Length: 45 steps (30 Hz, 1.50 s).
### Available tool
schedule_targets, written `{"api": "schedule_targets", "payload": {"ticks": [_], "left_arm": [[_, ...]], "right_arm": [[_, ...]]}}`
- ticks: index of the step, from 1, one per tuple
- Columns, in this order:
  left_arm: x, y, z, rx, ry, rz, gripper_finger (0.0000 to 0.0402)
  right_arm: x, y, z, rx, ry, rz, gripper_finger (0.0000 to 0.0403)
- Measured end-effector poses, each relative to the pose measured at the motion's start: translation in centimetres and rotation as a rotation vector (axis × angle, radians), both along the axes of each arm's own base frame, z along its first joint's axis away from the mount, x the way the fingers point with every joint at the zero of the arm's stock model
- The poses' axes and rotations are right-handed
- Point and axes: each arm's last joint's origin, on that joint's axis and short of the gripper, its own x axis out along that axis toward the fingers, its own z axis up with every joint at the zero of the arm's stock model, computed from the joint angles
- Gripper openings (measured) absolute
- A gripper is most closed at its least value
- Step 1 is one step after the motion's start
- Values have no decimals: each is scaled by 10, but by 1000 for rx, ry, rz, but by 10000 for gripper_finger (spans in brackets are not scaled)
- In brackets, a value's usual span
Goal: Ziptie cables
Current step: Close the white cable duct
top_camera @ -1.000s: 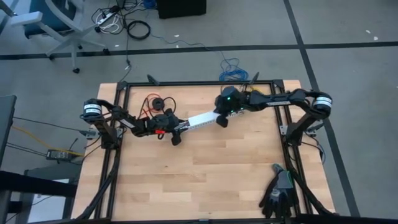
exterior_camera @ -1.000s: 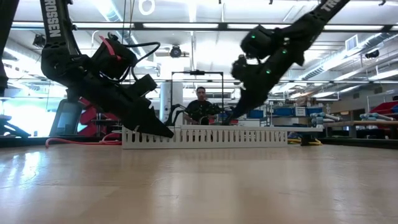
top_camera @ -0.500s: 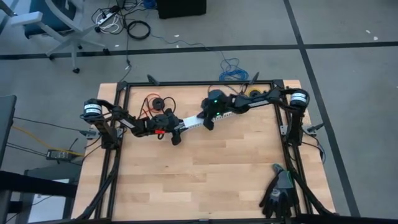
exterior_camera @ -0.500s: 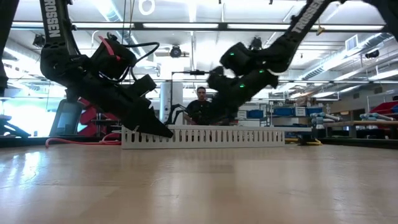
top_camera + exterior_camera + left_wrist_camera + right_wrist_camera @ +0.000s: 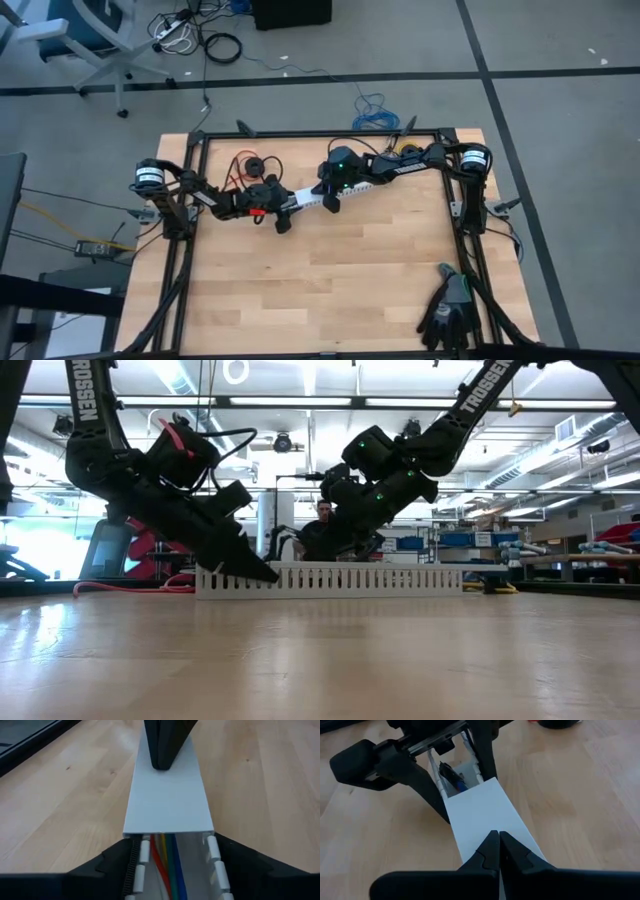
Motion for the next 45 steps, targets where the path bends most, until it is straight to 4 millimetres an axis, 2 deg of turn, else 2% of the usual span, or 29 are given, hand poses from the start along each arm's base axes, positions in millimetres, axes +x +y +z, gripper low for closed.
{"api": "schedule_targets", "payload": {"ticks": [5,10,15,22,37,45], "left_arm": [[0,0,1,16,0,-8,283],[-9,0,7,60,-16,58,284],[-26,-2,19,82,-72,85,280],[-48,-7,7,51,-36,93,280],[-50,-4,7,126,-17,100,280],[-50,-3,8,39,-62,152,288]], "right_arm": [[0,0,0,0,0,0,0],[-1,-4,0,10,0,-20,0],[-3,-8,0,23,5,-33,0],[-3,-9,0,29,5,-40,0],[-2,-6,0,55,5,-34,0],[-2,-6,0,56,5,-31,0]]}}
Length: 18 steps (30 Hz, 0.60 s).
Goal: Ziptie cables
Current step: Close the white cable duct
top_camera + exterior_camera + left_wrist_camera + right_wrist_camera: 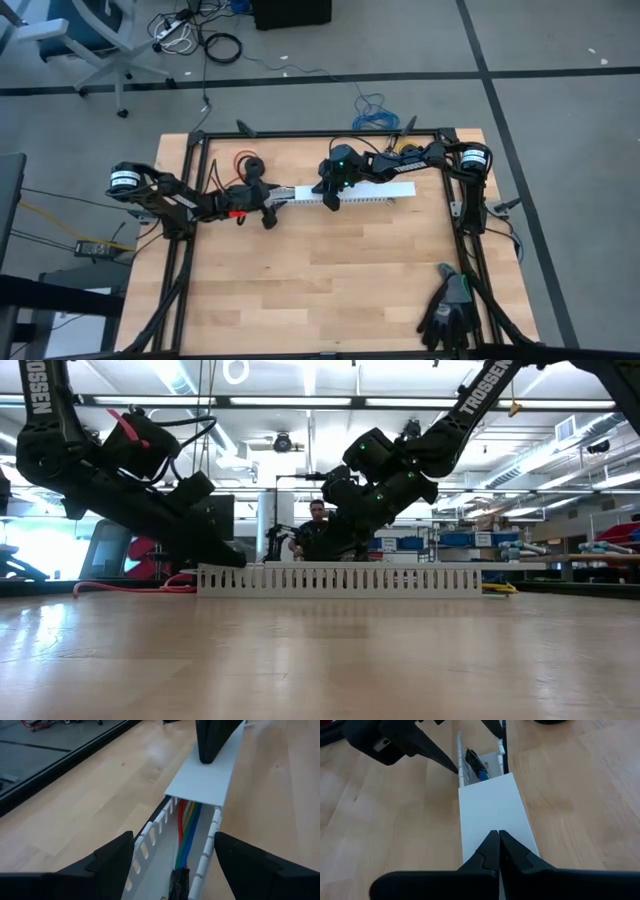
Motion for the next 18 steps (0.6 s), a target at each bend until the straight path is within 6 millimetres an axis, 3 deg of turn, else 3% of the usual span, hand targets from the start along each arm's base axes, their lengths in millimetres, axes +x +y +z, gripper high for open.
{"api": "schedule_targets", "payload": {"ticks": [12,18], "left_arm": [[17,3,8,-47,17,19,368],[18,3,6,70,113,-64,376]], "right_arm": [[0,0,0,6,-1,8,0],[0,2,0,20,-2,26,0]]}}
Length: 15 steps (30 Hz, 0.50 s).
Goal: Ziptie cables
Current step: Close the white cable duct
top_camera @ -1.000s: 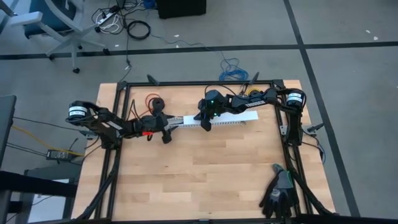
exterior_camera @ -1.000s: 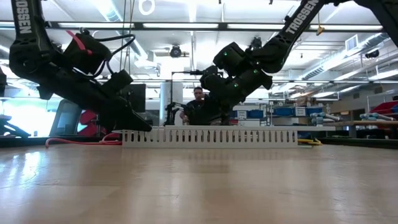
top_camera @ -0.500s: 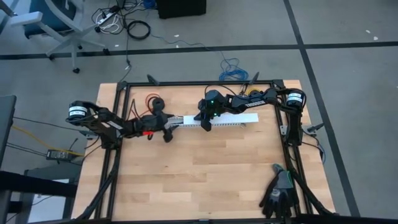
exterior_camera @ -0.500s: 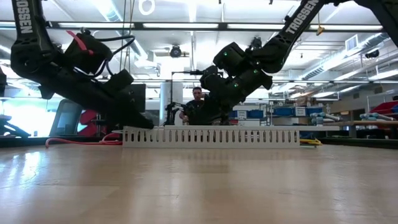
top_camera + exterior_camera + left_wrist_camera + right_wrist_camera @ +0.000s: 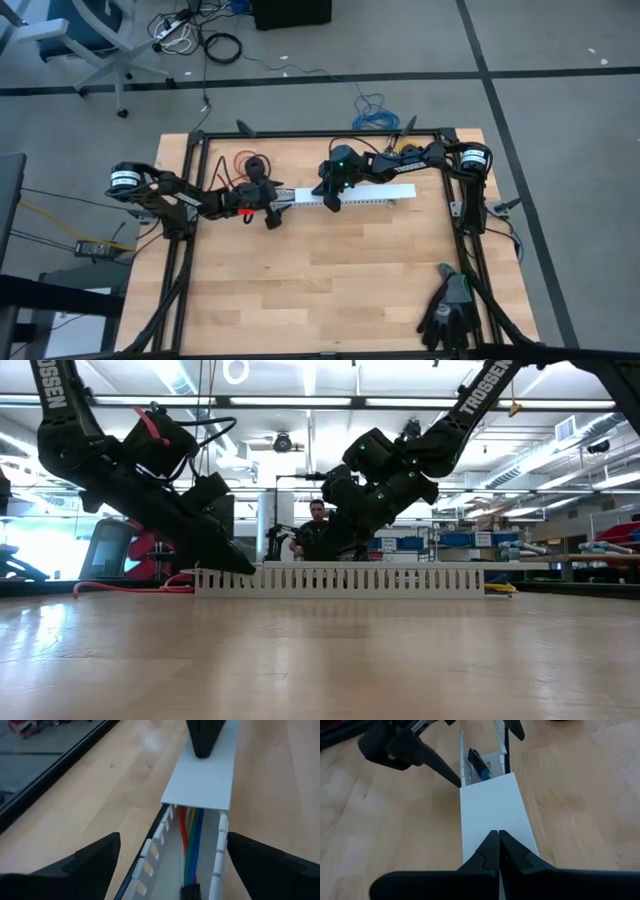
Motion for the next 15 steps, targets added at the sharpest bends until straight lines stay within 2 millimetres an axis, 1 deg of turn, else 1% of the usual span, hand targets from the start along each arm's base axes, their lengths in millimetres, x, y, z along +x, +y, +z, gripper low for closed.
{"api": "schedule_targets", "payload": {"ticks": [3,8,15], "left_arm": [[-1,0,-2,28,37,-21,376],[-4,-1,-7,-26,92,-79,373],[-4,-2,-9,-69,91,-104,328]], "right_arm": [[0,0,0,0,0,0,0],[0,0,0,1,-1,1,0],[0,0,0,6,-3,7,0]]}}
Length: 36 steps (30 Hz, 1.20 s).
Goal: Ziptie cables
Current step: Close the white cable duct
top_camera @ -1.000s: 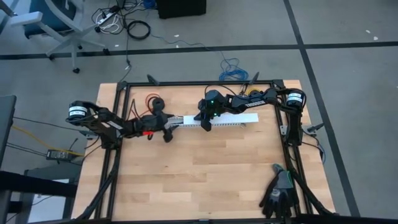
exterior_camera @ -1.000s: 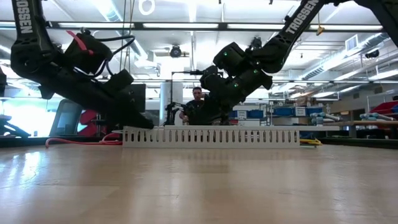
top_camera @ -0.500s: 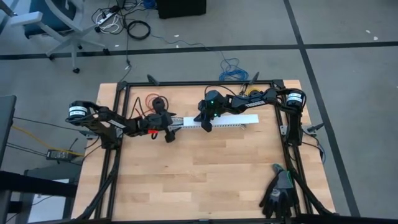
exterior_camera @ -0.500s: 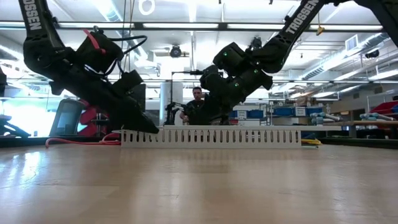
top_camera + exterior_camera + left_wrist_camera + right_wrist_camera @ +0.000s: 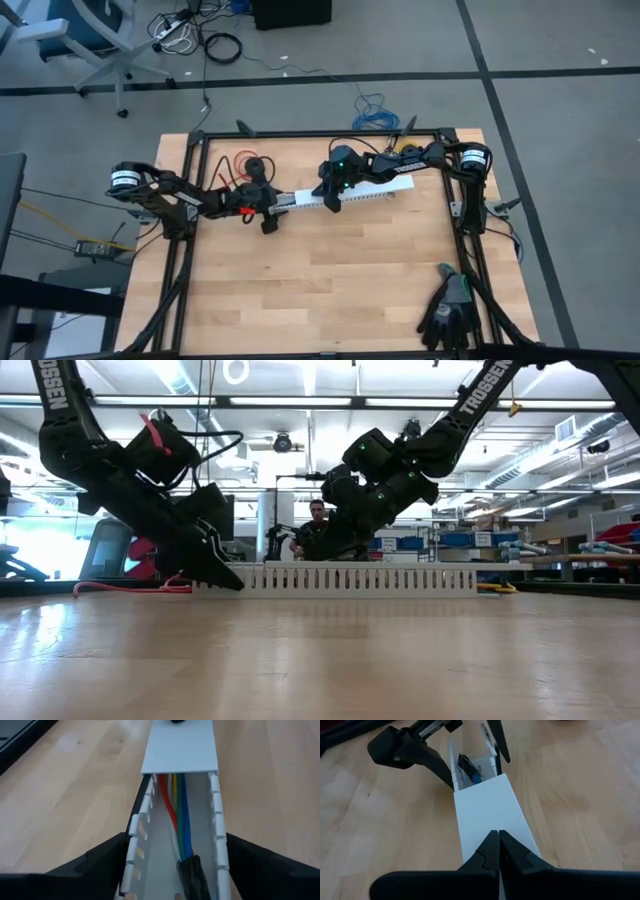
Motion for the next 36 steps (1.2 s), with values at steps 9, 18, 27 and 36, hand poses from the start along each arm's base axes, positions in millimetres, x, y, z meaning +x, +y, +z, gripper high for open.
{"api": "schedule_targets", "payload": {"ticks": [9,18,27,36], "left_arm": [[1,0,-1,-27,-12,-8,285],[1,-1,-1,-33,-14,-10,260],[1,0,-2,-36,-10,8,258],[0,0,-2,-39,-6,8,257]], "right_arm": [[0,0,0,4,-1,6,0],[5,11,2,-2,-35,43,0],[-11,15,43,-99,-32,42,0],[-64,4,54,-158,129,-66,0]]}}
